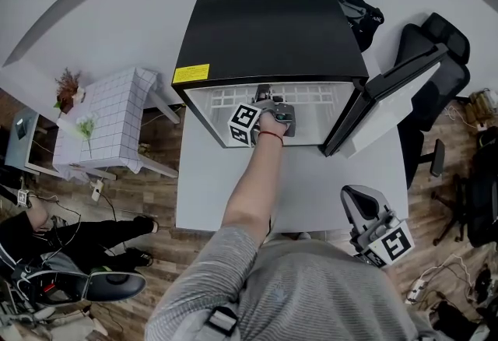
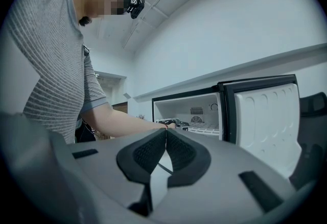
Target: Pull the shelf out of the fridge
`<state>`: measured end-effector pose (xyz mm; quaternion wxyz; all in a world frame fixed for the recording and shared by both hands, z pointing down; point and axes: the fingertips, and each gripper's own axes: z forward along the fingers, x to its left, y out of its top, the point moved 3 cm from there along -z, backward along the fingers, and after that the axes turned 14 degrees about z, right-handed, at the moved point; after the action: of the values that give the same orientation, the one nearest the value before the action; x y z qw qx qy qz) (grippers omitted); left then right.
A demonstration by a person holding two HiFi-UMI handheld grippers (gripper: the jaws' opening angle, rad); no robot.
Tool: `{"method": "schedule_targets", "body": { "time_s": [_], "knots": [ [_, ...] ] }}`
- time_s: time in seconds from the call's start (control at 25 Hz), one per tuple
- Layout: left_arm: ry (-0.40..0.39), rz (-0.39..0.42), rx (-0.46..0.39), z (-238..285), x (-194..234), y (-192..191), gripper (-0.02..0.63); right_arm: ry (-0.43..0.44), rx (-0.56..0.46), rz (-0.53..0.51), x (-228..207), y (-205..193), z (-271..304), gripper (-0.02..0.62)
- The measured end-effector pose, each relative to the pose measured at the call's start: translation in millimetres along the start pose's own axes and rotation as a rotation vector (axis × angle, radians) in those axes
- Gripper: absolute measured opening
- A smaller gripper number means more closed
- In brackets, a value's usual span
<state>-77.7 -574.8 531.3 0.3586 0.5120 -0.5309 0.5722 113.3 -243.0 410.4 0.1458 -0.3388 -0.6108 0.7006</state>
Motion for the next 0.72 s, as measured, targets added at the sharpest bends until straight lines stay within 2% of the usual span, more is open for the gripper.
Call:
{"method": "schedule_targets", "body": {
  "time_s": [0.72],
  "knots": [
    [0.015,-0.025,0.0,-6.6,0.9,-0.5,0.031,-0.028,-0.011,-0.007,0.5,1.4,-13.6,0.012]
  ]
}}
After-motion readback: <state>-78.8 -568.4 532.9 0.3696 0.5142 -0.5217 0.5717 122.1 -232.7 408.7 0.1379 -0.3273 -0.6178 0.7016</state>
